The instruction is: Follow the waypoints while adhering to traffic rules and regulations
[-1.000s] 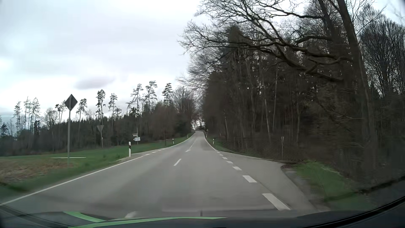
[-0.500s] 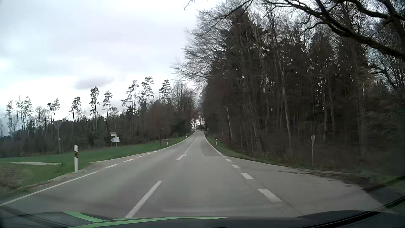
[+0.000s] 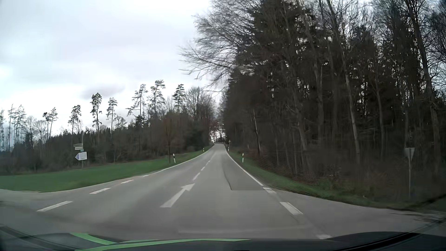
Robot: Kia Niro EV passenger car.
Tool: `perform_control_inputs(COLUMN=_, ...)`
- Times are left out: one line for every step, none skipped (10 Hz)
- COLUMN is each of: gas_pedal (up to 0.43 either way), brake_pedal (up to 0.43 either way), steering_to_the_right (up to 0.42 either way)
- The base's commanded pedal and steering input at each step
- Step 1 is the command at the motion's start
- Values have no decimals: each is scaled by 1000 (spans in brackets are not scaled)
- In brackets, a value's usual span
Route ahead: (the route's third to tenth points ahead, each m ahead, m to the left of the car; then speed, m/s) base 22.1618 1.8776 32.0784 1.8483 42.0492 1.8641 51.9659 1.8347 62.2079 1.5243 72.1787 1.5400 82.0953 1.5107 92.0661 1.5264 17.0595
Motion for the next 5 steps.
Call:
perform_control_inputs(gas_pedal=248, brake_pedal=0, steering_to_the_right=-1)
perform_control_inputs(gas_pedal=248, brake_pedal=0, steering_to_the_right=-1)
perform_control_inputs(gas_pedal=248, brake_pedal=0, steering_to_the_right=-1)
perform_control_inputs(gas_pedal=248, brake_pedal=0, steering_to_the_right=-1)
perform_control_inputs(gas_pedal=248, brake_pedal=0, steering_to_the_right=-1)
